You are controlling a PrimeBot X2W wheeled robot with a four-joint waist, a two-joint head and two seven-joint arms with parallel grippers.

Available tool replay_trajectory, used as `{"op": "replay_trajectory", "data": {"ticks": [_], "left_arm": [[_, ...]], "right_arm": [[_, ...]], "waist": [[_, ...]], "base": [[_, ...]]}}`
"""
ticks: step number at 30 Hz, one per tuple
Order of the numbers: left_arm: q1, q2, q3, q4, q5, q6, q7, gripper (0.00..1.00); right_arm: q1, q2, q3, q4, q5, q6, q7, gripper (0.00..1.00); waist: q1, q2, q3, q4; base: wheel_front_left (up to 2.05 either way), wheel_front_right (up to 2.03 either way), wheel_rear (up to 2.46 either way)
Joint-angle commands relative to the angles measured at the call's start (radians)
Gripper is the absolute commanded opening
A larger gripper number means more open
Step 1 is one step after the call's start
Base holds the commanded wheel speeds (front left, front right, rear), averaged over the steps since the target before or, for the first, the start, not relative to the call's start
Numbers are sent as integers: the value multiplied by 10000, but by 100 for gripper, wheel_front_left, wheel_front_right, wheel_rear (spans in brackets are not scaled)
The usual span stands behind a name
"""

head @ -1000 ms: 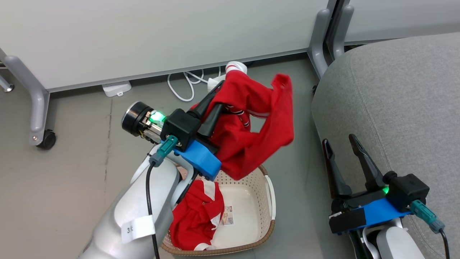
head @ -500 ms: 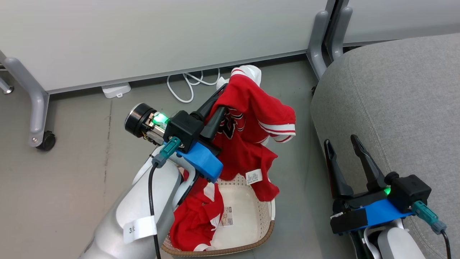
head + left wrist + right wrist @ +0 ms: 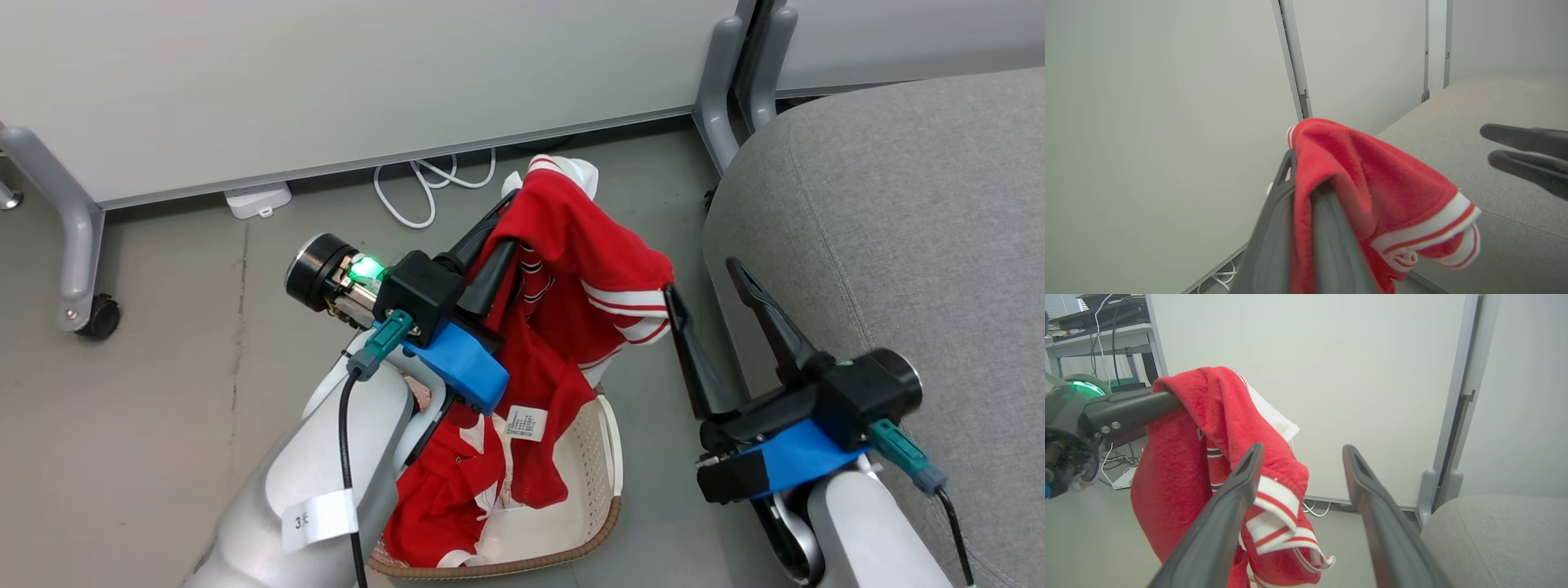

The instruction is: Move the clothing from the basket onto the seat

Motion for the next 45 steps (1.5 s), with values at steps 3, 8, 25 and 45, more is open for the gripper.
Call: {"op": "replay_trajectory", "data": {"ticks": [3, 8, 25, 45], "left_arm": [[-175, -56, -33, -7, 24, -21, -48, 0], [-222, -143, -103, -18, 38, -24, -48, 0], [-301, -451, -691, -256, 31, -27, -48, 0], [-442, -472, -1229, -225, -182, -29, -47, 0]], "right_arm": [[-401, -207, 376, 33, -136, 5, -38, 100], [-1054, -609, 1265, 309, -288, 5, -38, 100], [-3170, -1383, 2740, 2585, -1028, 3, -38, 100], [-3527, -1019, 3091, 3345, -413, 3, -38, 0]], "waist": [[0, -1, 18, 28], [0, -1, 50, 113], [0, -1, 207, 578], [0, -1, 347, 637]], "base": [[0, 0, 0], [0, 0, 0], [0, 0, 0], [0, 0, 0]]}}
